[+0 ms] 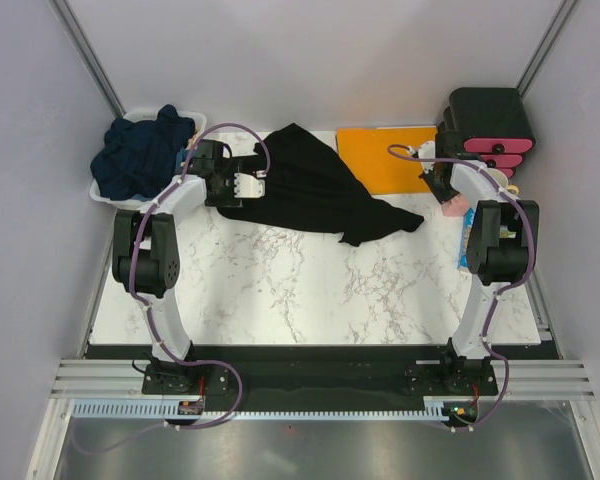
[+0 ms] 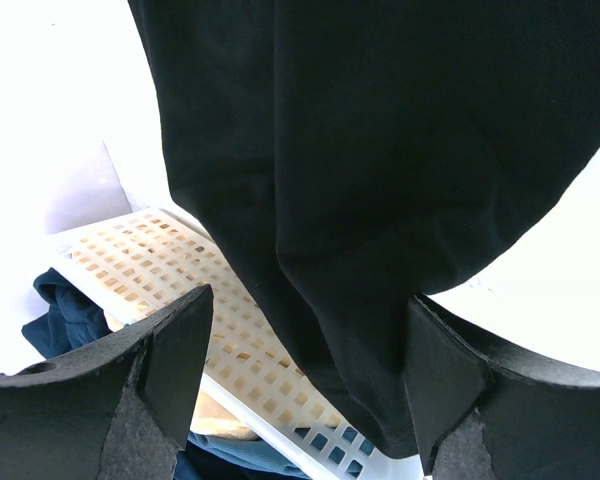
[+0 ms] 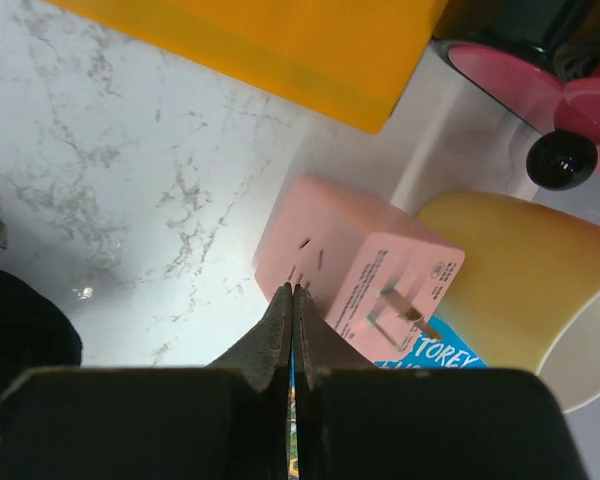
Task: Fold and stack the t-shirts
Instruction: Flatten the tshirt out
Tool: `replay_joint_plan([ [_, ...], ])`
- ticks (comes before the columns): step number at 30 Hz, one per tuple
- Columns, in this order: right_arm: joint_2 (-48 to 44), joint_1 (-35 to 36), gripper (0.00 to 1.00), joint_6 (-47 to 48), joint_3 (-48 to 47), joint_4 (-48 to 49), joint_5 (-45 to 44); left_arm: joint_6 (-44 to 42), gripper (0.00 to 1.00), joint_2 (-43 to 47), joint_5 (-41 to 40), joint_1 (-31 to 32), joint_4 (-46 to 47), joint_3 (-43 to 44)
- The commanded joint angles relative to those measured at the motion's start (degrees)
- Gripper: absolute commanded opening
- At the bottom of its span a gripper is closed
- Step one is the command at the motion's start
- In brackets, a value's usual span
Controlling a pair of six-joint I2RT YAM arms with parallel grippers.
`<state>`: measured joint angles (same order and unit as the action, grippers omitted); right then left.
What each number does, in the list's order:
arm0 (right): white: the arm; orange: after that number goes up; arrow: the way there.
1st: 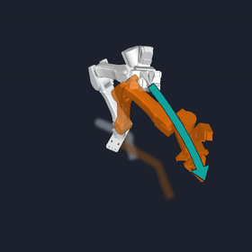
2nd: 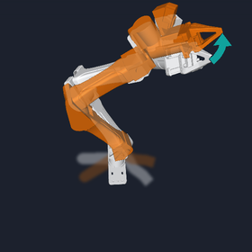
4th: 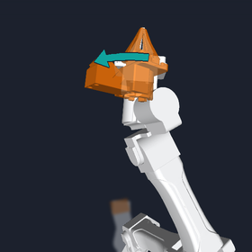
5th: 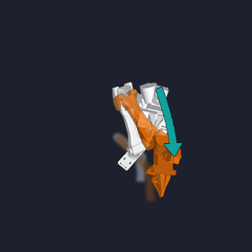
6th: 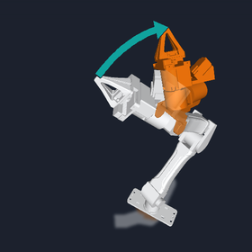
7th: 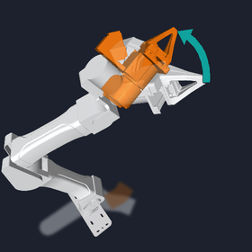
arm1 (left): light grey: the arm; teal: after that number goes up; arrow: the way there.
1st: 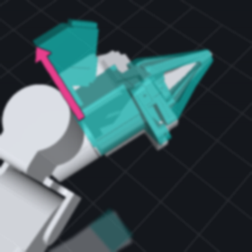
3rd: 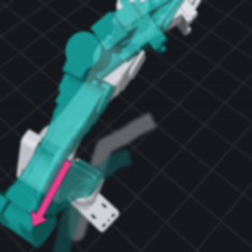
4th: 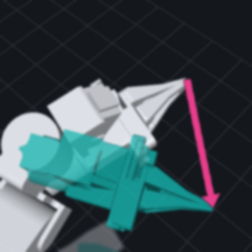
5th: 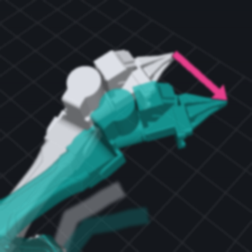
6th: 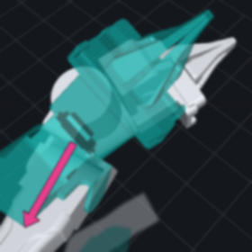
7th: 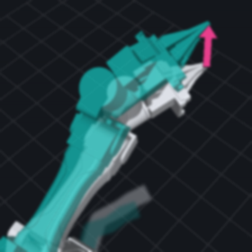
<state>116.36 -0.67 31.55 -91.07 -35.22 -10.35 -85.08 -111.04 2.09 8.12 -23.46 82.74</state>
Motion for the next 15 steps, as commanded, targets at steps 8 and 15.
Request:
replay_joint_plan([
  [8, -7.7, -0.5, 0.0, 0.9, -1.5, -3.4, 5.5, 1.4, 0.79, 4.1, 2.3, 0.2, 1.2, 0.1],
  [15, -13.1, -0.3, 0.0, 1.1, 4.8, -5.9, 6.7, 2.2, 0.79, 4.0, 2.1, 0.6, 1.3, 0.1],
])
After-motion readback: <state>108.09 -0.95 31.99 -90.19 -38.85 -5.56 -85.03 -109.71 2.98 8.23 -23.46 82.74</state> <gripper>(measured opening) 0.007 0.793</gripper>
